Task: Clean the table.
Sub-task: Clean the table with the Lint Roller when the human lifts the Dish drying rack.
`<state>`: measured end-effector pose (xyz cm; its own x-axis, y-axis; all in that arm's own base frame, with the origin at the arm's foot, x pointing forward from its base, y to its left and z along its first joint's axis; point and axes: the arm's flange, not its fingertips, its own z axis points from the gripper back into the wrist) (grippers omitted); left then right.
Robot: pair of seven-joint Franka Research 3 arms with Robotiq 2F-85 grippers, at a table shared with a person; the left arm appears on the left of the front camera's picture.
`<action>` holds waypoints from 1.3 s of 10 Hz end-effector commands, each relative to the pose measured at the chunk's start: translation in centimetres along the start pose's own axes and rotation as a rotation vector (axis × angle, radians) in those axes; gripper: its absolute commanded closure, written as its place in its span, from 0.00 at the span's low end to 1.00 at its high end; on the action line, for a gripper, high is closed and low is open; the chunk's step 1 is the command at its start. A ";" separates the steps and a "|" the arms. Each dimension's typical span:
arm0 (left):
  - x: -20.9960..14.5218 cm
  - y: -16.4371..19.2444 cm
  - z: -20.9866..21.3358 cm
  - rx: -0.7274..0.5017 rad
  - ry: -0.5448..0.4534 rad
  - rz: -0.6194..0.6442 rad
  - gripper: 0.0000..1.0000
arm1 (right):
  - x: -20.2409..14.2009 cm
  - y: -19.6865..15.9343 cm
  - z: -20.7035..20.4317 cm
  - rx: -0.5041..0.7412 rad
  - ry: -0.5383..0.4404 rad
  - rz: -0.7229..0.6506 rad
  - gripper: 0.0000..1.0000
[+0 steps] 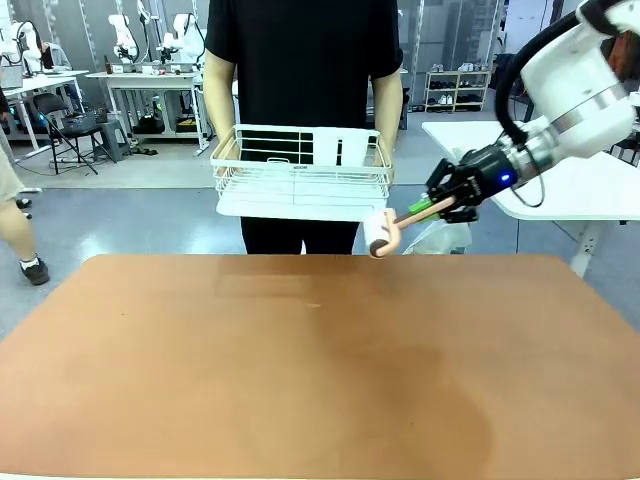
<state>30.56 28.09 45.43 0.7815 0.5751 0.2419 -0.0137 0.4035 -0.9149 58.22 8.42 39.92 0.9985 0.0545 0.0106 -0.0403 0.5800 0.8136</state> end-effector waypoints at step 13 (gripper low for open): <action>-0.2 0.0 0.2 -0.029 -0.010 -0.020 0.00 | -10.5 2.9 10.7 -0.630 -0.058 -0.134 0.79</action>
<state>30.57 28.08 45.43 0.7817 0.5748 0.2419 -0.0137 0.4036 -0.9148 47.85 0.67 48.15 0.9961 -0.0842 -0.0275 0.0886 0.9476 0.3069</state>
